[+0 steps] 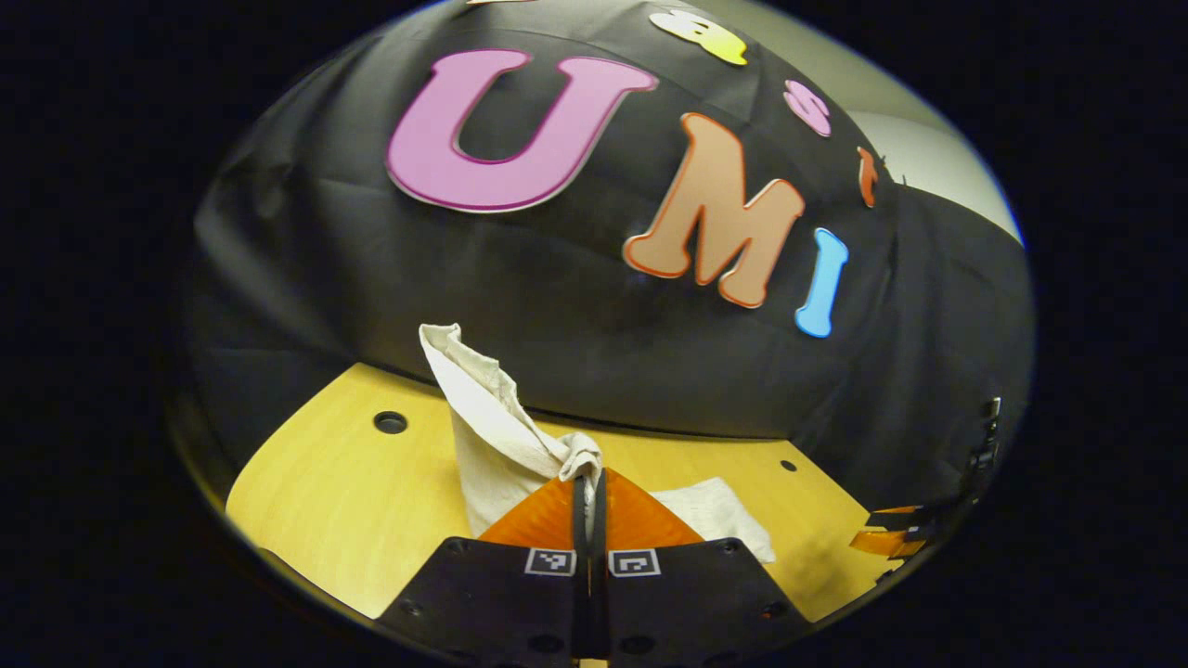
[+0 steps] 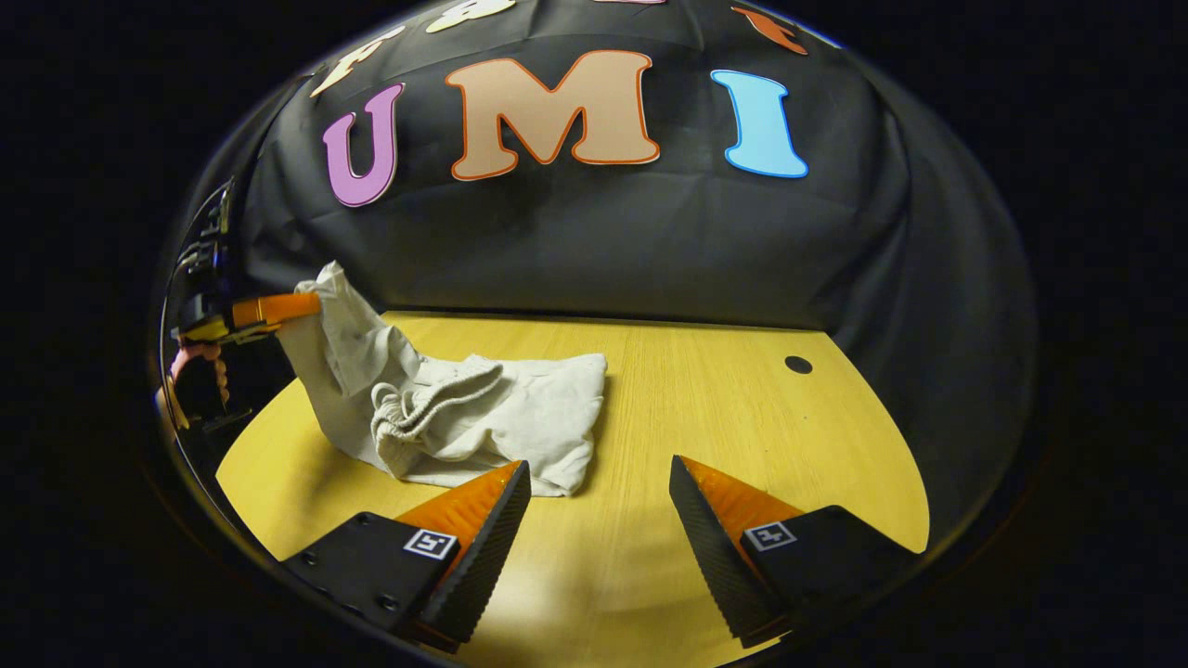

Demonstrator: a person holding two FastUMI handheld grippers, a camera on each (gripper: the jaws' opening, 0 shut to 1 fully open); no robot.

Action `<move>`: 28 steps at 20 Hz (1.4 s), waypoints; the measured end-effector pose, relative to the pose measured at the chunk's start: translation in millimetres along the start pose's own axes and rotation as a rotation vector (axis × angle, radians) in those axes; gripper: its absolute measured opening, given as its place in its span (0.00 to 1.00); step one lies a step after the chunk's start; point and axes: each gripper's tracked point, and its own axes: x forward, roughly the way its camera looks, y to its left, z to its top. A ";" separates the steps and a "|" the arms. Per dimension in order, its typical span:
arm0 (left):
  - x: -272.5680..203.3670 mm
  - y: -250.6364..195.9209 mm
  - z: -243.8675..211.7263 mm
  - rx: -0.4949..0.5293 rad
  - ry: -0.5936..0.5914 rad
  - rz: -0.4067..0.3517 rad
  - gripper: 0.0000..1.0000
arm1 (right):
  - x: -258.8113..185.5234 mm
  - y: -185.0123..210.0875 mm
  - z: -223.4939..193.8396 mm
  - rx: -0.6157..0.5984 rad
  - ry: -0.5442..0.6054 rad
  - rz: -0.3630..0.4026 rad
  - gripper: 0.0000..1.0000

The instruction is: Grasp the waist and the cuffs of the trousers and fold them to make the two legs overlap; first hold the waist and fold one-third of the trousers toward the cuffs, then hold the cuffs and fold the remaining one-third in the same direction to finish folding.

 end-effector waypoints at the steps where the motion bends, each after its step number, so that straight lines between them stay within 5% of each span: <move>1: 5.5 -23.2 1.9 -0.002 -0.003 -0.029 0.00 | -0.3 -5.3 -0.3 0.008 -0.001 0.001 0.97; 12: 84.0 -198.3 -62.4 -0.051 0.103 -0.259 0.04 | -12.3 -43.9 -5.0 0.002 -0.004 -0.009 0.92; 16: 62.6 -239.8 -68.9 -0.113 0.085 -0.373 0.96 | -18.3 -41.5 -13.6 -0.003 0.003 -0.001 0.92; 21: 27.4 -216.3 -103.2 0.024 0.162 -0.294 0.96 | -19.2 -24.2 -16.5 0.009 0.000 0.030 0.97; 28: -30.1 -146.1 -112.7 0.046 0.178 -0.107 0.95 | -30.3 1.7 -20.2 0.030 -0.022 0.068 0.97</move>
